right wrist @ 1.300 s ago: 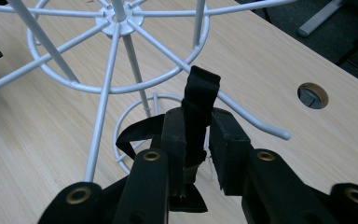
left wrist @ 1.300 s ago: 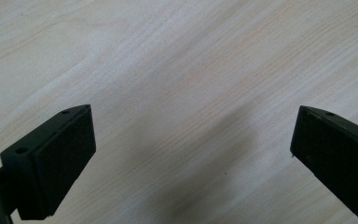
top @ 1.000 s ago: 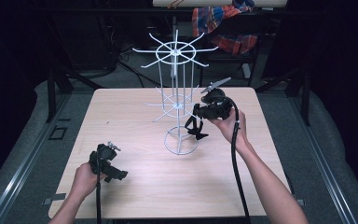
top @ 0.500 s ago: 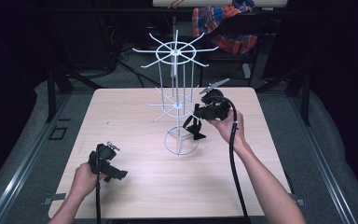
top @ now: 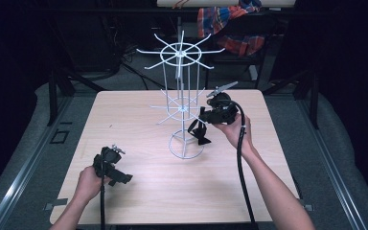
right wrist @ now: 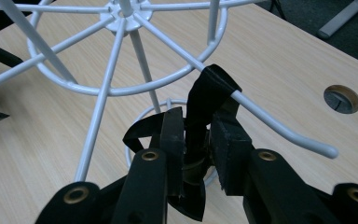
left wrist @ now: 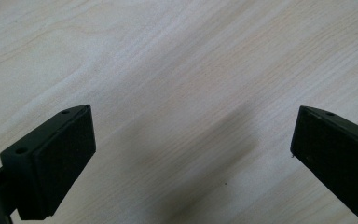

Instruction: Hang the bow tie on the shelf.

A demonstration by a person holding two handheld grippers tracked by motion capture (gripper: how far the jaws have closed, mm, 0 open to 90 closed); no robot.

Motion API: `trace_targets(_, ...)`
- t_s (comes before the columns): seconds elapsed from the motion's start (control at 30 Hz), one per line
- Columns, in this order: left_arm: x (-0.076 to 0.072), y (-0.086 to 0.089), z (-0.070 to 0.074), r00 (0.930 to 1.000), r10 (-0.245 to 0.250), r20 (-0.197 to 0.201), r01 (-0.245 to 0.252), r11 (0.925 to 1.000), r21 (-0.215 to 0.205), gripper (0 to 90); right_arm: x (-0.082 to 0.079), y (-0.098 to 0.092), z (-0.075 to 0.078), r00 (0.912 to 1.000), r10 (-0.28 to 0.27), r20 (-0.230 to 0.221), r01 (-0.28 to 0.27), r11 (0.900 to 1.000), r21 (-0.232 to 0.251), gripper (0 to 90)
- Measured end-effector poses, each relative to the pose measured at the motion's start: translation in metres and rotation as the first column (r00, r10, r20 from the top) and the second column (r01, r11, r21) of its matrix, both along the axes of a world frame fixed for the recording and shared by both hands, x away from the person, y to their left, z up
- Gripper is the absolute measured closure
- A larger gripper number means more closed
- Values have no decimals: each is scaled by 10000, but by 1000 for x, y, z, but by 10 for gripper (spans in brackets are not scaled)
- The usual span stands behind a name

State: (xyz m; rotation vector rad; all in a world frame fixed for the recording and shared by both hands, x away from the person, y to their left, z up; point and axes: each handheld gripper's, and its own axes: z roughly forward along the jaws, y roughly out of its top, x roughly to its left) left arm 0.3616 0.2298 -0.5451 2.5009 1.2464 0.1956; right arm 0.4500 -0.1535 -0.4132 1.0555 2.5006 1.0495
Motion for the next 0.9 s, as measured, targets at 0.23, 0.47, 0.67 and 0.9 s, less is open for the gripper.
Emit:
trace_targets(0.23, -1, 2, 1, 10000, 54, 62, -54, 10000, -2, 0, -5, 0, 4, 9999, -14, 135, 13, 10000, 79, 686)
trace_targets(0.47, -2, 0, 1, 10000, -27, 5, 27, 10000, -17, 0, -12, -7, 9, 9998, -79, 181, 77, 9999, 112, 556)
trace_targets(0.67, -2, -1, 2, 10000, -54, 48, 53, 10000, 29, 0, -21, -17, 13, 9991, -266, 320, 268, 9996, -38, 454)
trace_targets(0.9, -3, -1, 2, 10000, -23, 66, 23, 10000, 38, 0, -36, -32, 18, 9988, -258, 414, 264, 9996, -126, 336)
